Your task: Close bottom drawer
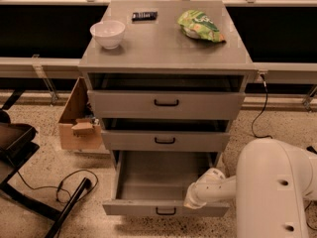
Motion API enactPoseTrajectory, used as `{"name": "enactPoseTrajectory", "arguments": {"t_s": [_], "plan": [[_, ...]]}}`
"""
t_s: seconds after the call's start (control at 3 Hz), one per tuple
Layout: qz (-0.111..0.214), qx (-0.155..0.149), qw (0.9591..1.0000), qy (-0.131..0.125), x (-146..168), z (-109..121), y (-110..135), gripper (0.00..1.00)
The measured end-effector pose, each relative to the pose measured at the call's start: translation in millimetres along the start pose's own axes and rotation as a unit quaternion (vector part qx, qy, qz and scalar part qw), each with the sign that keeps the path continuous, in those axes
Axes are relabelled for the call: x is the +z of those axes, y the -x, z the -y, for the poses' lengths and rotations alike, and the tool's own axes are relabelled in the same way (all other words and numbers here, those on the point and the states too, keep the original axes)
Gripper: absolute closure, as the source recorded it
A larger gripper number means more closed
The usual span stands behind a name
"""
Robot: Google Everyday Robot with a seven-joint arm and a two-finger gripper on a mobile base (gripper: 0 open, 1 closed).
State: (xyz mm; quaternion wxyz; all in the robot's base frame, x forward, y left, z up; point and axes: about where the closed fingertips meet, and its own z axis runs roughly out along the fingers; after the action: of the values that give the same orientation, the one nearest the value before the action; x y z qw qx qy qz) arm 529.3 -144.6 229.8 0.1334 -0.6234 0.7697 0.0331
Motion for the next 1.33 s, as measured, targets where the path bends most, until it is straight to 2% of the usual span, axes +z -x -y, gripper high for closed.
{"name": "enactPoseTrajectory", "arguments": {"t_s": [0.33,0.67,1.0,1.33], "plan": [[-0.030,-0.004,0.9993,0.019,-2,-21,-7,1.00],[-0.052,-0.001,0.9981,0.034,-6,-49,-25,1.00],[-0.045,0.017,0.9984,0.030,12,-67,-50,1.00],[-0.027,0.032,0.9987,0.029,50,-78,-71,1.00]]}}
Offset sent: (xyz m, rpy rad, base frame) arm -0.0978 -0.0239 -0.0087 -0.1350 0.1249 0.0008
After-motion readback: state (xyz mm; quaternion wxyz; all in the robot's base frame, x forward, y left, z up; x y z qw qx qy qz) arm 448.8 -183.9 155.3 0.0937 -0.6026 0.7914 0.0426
